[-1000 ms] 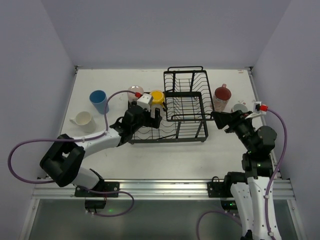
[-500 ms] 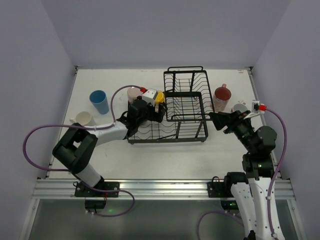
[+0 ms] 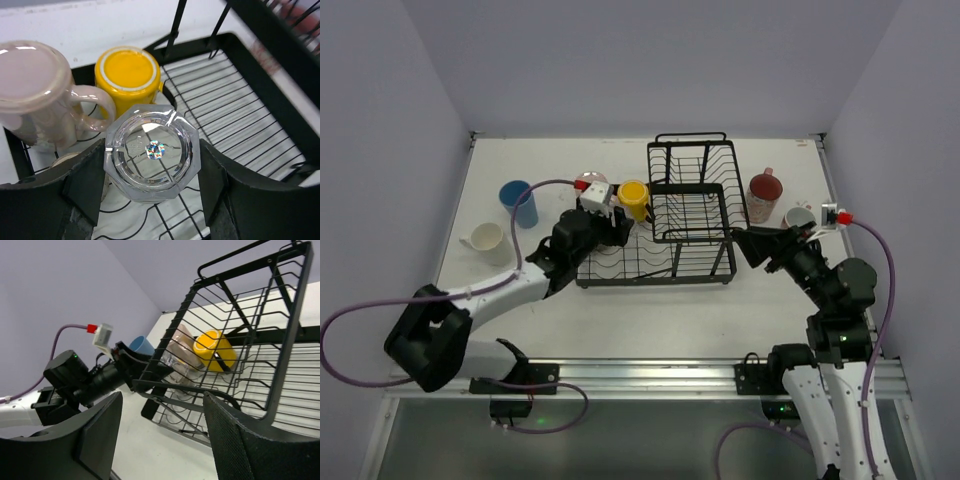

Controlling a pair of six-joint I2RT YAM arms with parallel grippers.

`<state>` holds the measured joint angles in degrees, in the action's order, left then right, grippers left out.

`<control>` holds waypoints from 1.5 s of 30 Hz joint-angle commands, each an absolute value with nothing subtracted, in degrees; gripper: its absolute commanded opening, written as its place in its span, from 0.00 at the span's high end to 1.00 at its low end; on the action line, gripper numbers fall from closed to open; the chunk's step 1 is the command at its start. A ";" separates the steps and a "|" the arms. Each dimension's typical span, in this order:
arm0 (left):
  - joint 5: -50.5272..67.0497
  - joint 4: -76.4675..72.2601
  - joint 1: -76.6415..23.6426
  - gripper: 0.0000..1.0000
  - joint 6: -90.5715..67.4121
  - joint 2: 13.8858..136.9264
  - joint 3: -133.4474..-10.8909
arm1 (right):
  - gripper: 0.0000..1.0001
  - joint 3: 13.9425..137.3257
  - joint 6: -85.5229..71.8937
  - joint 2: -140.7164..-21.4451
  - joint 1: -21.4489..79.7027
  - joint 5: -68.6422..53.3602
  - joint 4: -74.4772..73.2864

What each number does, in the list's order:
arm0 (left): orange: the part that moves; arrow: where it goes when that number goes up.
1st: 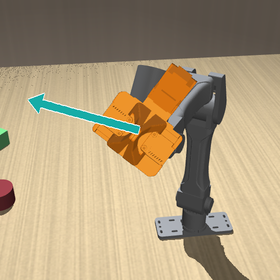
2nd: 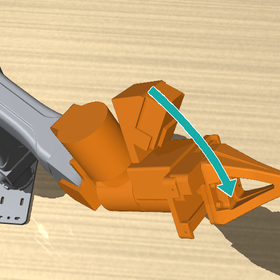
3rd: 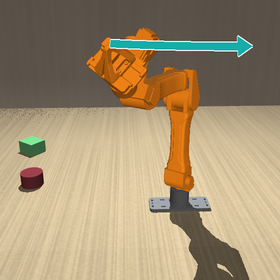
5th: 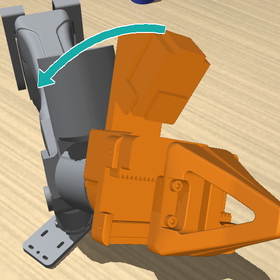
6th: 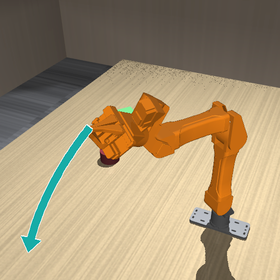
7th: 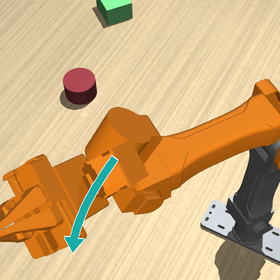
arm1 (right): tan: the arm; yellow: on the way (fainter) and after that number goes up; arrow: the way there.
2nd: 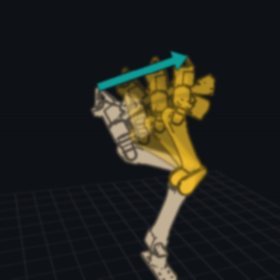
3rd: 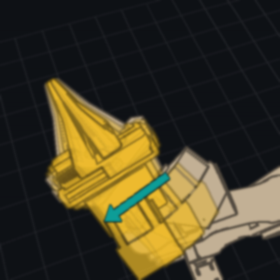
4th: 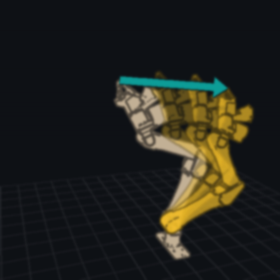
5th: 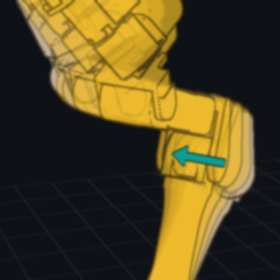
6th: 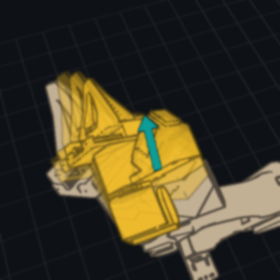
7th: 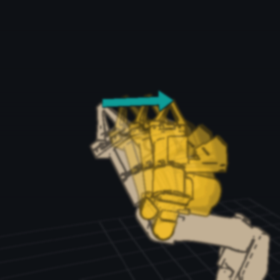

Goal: Unload the cups from the dish rack

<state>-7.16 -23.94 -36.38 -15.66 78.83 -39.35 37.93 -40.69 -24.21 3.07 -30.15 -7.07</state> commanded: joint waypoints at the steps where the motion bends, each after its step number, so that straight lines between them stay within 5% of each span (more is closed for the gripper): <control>1: -9.49 -28.22 -36.03 0.69 -19.86 66.14 -36.31 | 0.31 38.85 -44.46 -23.90 5.09 -31.99 -3.35; 6: -12.38 -22.34 -35.95 0.78 -25.65 53.55 -33.76 | 0.25 38.93 -47.10 -26.28 11.31 -31.38 -0.35; 13: -13.72 -16.79 -35.95 0.78 -34.18 32.99 -35.24 | 0.14 43.32 -45.81 -33.65 29.51 -23.57 6.50; 24: 5.18 -27.59 -35.95 0.77 -48.16 28.48 -34.63 | 0.13 58.52 -39.11 -54.22 47.72 -16.79 12.65; 33: 12.12 -38.05 -35.95 0.76 -53.00 31.28 -31.29 | 0.26 63.02 -43.15 -62.40 50.54 -19.24 18.79; 36: 12.92 -38.41 -36.04 0.74 -53.35 32.78 -30.68 | 0.47 62.84 -46.05 -63.63 50.62 -19.86 23.46; 37: 13.18 -38.41 -36.04 0.68 -53.09 33.31 -30.59 | 0.54 62.84 -46.92 -63.89 50.54 -19.78 24.60; 39: 13.71 -37.80 -35.95 0.57 -52.65 33.66 -30.67 | 0.91 63.02 -47.72 -64.51 50.62 -18.99 25.13; 40: 13.71 -36.75 -36.03 0.42 -52.30 33.66 -30.67 | 1.00 63.28 -48.16 -64.69 50.63 -18.72 23.48; 43: 13.36 -33.51 -35.95 0.08 -50.46 33.49 -31.46 | 1.00 63.46 -47.03 -63.29 50.54 -16.18 20.14; 45: 12.66 -27.99 -36.04 0.00 -48.62 32.44 -33.38 | 1.00 62.75 -44.67 -61.45 50.36 -11.98 18.29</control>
<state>12.27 -33.41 -36.07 -52.60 33.52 -30.37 61.80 -48.03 -63.59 51.31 -20.47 19.40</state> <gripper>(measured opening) 0.973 0.074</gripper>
